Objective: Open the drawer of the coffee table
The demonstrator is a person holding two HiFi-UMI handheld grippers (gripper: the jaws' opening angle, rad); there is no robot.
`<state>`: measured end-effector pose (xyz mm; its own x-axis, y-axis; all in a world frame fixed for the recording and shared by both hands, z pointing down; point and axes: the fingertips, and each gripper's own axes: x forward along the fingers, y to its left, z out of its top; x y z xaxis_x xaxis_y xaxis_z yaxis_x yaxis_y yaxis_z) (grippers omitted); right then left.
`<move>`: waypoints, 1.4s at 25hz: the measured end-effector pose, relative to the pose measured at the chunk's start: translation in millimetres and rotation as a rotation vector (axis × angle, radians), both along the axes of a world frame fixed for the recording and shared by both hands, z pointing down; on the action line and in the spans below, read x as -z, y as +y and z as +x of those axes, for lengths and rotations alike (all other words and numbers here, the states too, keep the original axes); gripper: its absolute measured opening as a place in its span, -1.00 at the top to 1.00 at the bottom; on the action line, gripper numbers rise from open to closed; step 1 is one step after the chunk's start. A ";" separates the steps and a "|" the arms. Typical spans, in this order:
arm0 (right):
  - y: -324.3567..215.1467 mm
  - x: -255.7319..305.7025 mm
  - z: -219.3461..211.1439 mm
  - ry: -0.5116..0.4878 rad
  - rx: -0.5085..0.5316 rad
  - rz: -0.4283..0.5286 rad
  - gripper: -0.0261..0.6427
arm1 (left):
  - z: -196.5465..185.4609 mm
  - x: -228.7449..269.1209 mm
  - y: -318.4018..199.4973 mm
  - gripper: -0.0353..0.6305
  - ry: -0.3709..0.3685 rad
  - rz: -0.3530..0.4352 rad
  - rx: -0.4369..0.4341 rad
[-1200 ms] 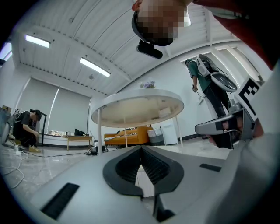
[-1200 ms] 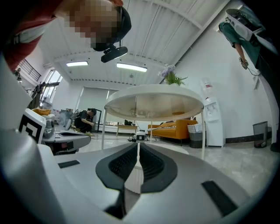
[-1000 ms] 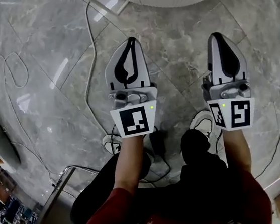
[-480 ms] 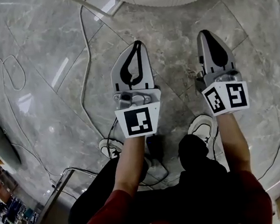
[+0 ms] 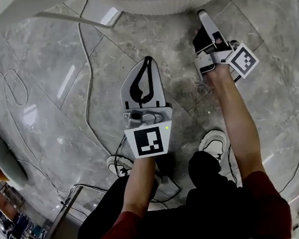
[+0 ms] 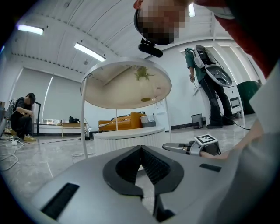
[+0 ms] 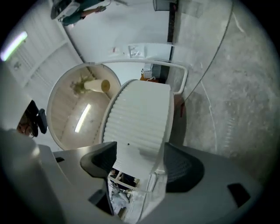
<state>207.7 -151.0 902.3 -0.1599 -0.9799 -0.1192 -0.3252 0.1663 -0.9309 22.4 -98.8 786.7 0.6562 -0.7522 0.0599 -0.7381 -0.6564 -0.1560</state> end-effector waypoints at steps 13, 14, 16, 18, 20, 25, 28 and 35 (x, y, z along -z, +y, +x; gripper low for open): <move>-28.4 -3.9 6.5 -0.251 0.016 0.165 -0.08 | -9.2 -3.4 -1.8 0.85 -0.014 0.014 0.065; -27.6 -3.5 7.5 -0.267 0.005 0.172 -0.08 | -10.0 -4.5 -1.4 0.85 -0.016 0.013 0.068; -27.3 -5.3 9.5 -0.309 -0.023 0.183 -0.07 | -11.0 -5.3 -0.8 0.85 -0.017 0.012 0.072; -26.9 -8.7 10.3 -0.330 -0.049 0.187 0.02 | -11.2 -4.5 0.1 0.85 -0.012 0.011 0.075; -26.0 -10.9 10.5 -0.322 -0.060 0.187 0.06 | -10.4 -3.9 1.9 0.85 -0.010 0.009 0.074; -18.6 -11.6 8.2 -0.308 -0.040 0.189 0.11 | -10.0 -4.4 5.3 0.85 -0.017 0.011 0.065; 4.5 -8.2 6.5 -0.307 -0.030 0.197 0.12 | -11.3 -3.9 5.2 0.85 -0.009 0.007 0.070; 85.7 -3.3 -2.0 -0.305 0.006 0.172 0.11 | -19.7 -2.8 9.1 0.85 0.012 0.004 0.093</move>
